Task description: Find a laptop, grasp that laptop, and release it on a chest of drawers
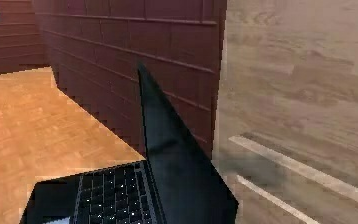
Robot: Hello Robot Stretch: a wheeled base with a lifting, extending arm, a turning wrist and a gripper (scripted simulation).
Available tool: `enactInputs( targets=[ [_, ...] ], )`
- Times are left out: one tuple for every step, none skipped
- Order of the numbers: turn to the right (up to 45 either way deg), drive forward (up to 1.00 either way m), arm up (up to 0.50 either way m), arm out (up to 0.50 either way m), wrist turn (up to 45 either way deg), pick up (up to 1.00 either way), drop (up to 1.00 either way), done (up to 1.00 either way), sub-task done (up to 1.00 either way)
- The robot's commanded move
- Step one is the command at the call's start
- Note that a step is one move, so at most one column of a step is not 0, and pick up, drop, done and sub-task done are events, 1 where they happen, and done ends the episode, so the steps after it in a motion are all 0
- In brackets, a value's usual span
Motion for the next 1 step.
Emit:
enactInputs(
  targets=[
    [-42.0,0.0,0.0,0.0,0.0,0.0,0.0,0.0,0.0]
  ],
)
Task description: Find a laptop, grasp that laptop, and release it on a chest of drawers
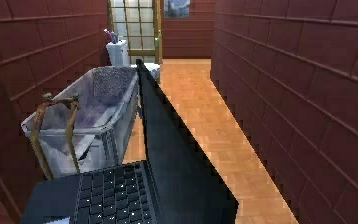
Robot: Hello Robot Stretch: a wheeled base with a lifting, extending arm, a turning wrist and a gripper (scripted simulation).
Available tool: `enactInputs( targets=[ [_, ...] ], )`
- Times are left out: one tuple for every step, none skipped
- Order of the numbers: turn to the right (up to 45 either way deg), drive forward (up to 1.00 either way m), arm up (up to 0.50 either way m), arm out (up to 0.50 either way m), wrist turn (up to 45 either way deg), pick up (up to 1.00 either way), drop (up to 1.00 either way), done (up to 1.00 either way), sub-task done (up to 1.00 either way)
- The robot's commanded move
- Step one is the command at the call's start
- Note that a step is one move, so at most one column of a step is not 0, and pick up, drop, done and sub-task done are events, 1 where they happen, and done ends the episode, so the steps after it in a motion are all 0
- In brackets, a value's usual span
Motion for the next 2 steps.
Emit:
enactInputs(
  targets=[
    [0.0,1.0,0.0,0.0,0.0,0.0,0.0,0.0,0.0],
    [0.0,1.0,0.0,0.0,0.0,0.0,0.0,0.0,0.0]
  ],
)
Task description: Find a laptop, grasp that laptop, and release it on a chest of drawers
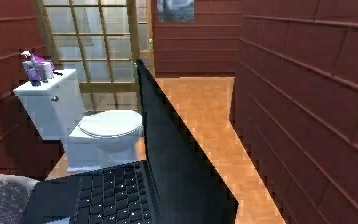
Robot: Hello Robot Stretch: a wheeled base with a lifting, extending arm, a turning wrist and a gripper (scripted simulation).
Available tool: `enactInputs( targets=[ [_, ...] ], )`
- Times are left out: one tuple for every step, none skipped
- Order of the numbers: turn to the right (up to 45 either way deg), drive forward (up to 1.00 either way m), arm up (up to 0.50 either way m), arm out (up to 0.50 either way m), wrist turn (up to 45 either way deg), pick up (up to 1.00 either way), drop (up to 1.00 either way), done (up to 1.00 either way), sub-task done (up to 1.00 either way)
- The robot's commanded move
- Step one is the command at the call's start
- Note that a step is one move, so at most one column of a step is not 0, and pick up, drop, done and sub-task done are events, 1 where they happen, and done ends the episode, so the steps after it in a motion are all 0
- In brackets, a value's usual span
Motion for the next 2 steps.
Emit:
enactInputs(
  targets=[
    [0.0,1.0,0.0,0.0,0.0,0.0,0.0,0.0,0.0],
    [-3.0,0.0,0.0,0.0,0.0,0.0,0.0,0.0,0.0]
  ],
)
